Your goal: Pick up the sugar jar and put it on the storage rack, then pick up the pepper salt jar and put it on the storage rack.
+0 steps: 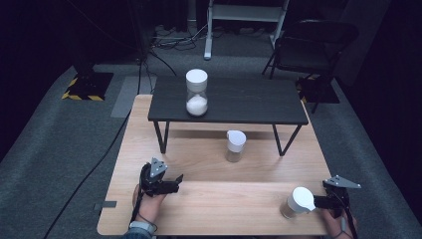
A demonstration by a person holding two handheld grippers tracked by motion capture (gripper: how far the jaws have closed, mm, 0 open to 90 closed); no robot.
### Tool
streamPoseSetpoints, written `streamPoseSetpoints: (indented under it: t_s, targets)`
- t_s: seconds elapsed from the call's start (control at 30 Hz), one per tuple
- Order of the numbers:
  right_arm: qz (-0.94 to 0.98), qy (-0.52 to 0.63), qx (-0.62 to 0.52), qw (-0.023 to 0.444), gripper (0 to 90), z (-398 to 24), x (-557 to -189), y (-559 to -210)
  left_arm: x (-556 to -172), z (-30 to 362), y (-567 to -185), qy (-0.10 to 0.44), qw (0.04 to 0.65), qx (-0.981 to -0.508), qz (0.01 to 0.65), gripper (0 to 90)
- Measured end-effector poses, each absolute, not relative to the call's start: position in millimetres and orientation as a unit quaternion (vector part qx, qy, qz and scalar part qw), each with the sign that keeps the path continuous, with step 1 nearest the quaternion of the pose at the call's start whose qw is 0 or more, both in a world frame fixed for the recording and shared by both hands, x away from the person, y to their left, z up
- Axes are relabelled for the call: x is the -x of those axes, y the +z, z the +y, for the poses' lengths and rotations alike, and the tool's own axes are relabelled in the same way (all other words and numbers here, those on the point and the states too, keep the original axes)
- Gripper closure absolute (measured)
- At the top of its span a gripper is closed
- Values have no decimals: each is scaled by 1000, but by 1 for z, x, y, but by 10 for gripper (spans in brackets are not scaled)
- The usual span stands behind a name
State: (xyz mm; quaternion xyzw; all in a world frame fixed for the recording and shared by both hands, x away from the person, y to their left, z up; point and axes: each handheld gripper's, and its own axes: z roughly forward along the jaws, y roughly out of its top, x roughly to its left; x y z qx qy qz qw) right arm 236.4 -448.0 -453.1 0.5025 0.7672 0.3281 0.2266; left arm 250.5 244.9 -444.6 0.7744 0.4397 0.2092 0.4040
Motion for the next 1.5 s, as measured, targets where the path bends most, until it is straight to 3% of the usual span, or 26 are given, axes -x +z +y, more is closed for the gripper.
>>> streamPoseSetpoints:
  t_s: [1.03, 1.5]
  targets:
    - [768, 327, -502, 226, 55, -448, -237, -453, -257, 234, -456, 183, 341, -798, 462, 103]
    - [773, 324, -501, 216, 28, -450, -242, -450, -262, 232, -454, 179, 331, -805, 458, 24]
